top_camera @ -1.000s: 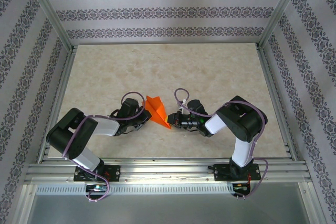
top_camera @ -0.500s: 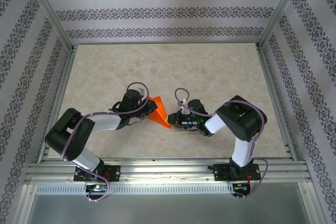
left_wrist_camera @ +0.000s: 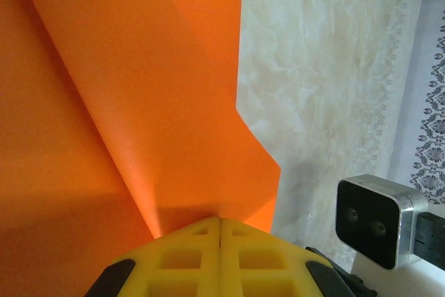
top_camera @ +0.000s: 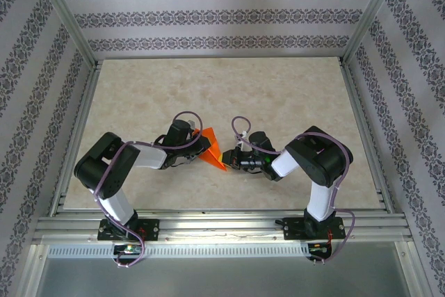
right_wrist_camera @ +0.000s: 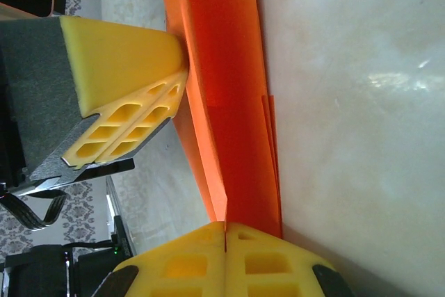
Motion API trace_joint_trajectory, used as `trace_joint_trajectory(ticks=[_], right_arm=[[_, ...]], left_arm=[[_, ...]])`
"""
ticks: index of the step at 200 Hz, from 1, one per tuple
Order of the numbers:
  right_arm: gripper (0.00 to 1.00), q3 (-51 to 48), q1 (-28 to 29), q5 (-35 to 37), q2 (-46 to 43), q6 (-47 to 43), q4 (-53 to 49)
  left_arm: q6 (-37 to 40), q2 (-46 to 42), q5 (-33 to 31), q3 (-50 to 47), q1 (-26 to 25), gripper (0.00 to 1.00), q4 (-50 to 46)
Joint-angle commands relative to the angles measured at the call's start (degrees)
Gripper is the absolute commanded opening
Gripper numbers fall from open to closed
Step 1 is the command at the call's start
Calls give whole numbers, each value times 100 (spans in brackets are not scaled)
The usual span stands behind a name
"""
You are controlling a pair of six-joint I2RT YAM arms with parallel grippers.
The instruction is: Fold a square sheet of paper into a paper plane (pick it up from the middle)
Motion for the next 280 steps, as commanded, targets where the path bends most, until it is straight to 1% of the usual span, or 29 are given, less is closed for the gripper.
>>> trace_joint_trajectory(ticks=[1,45,56,96,202,212,228,237,254,266,280], right_arm=[[0,-42,-4,39,204,31,-341],[0,-49,-20,30,211,34,-358],[0,-40,-31,21,220,31,-366],[0,-42,-37,3,231,37,-358],[0,-111,-44,37,117,57,-394],[5,-141,-43,39,87,92,-368],[6,-181,-46,30,-39,111,-371],[9,-220,-48,43,-166,119,-388],[12,-291,-72,99,-446,99,-519],[19,-364,-106,169,-679,93,-643],[20,-446,-147,256,-913,41,-774]], left_arm=[[68,160,107,161,-70,7,253],[60,294,102,189,-72,7,153],[52,331,117,161,-74,6,182],[74,431,222,262,-70,6,287],[382,781,484,465,-76,6,-169],[376,802,472,456,-71,7,-181],[400,820,430,461,-75,6,-275],[410,813,406,446,-76,6,-308],[420,810,374,426,-70,6,-350],[453,813,359,437,-76,6,-396],[447,830,356,443,-73,6,-401]])
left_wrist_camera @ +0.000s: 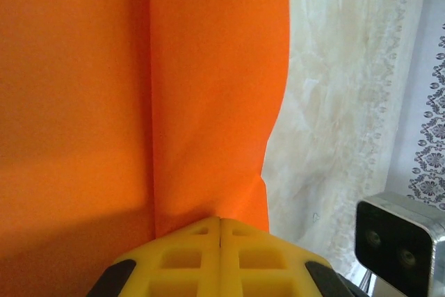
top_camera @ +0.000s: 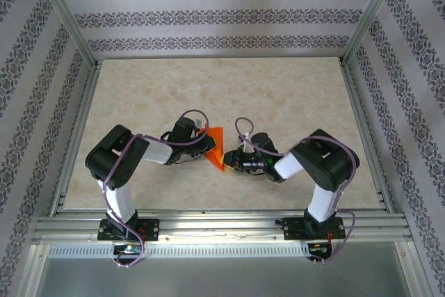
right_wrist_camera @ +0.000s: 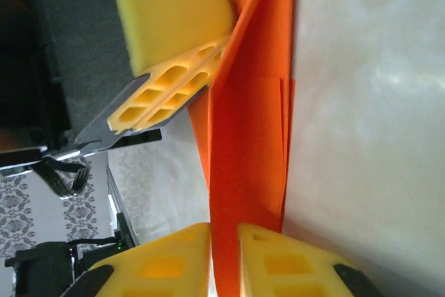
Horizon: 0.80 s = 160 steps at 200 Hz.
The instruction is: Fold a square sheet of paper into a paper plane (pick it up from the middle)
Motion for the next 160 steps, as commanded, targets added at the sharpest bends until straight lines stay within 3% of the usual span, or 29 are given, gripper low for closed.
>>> trace_joint_trajectory(ticks=[1,37,63,86,160], right_arm=[[20,-166,-101,176,-388,-65,-430],[20,-95,-136,230,-810,-118,-802],[6,195,-19,231,-1002,-388,-1254],[0,446,125,155,-938,-520,-1525],[0,1406,597,751,-510,-1300,-3267]], left_arm=[[189,179,-72,-9,-71,6,-467],[185,191,-51,-3,-81,6,-435],[140,206,-33,5,-78,6,-382],[114,208,-51,2,-78,6,-364],[75,207,-22,-17,-83,6,-316]])
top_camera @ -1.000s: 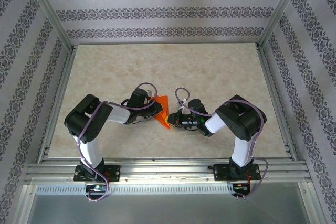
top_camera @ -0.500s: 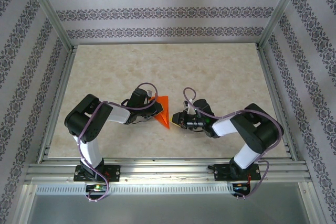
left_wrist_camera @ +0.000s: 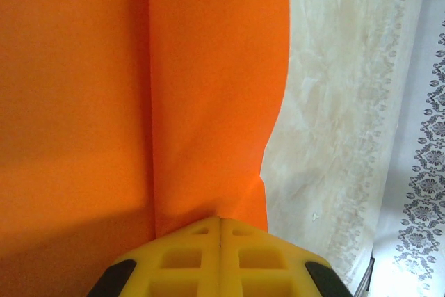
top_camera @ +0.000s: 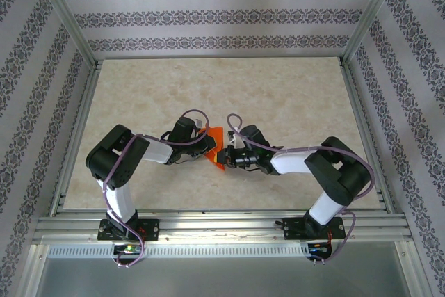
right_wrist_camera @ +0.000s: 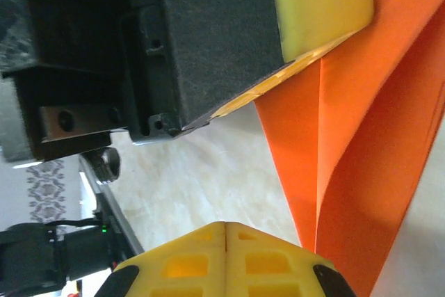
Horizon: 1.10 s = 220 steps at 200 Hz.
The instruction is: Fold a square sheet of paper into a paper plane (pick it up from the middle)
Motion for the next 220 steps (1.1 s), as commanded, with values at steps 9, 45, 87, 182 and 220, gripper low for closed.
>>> trace_joint_trajectory(ticks=[9,45,87,182,220], right_arm=[[0,248,35,486,111,-447,-809],[0,420,17,355,201,-518,-942],[0,602,160,561,-10,-729,-1381],[0,839,232,693,357,-743,-1652],[0,687,140,682,357,-638,-1508]], left_arm=[[55,184,-56,-37,-84,6,-314],[53,172,-60,-28,-78,6,-314],[68,142,-62,-11,-81,6,-370],[29,143,-58,-35,-79,6,-313],[11,140,-63,-61,-83,6,-288]])
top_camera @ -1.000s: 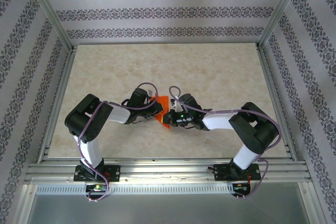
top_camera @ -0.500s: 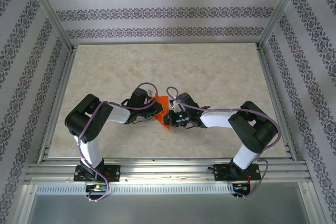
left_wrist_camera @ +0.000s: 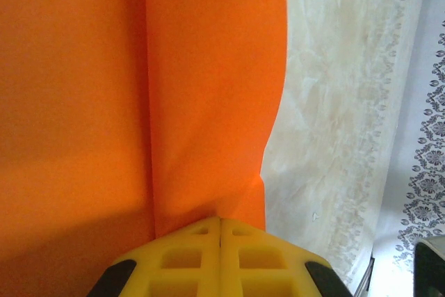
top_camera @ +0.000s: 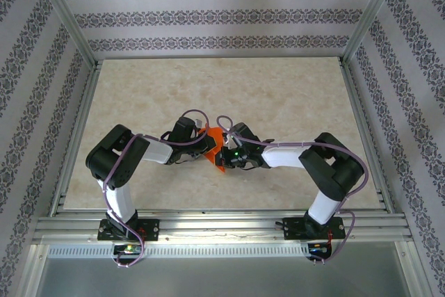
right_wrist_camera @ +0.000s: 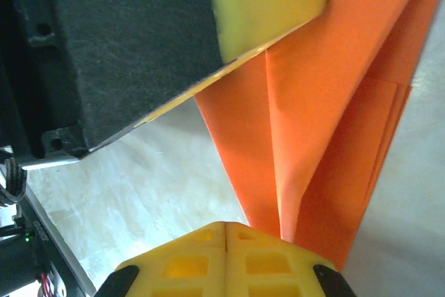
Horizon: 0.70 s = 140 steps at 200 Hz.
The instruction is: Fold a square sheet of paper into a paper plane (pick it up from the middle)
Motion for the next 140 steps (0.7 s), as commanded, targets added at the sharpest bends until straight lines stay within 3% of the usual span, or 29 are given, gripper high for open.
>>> trace_joint_trajectory(ticks=[1,140], right_arm=[[0,-95,-68,94,31,49,59],[0,-535,-145,-43,39,239,339]], left_arm=[[11,144,-67,-61,-81,6,-280],[-128,181,-69,-154,-81,6,-71]])
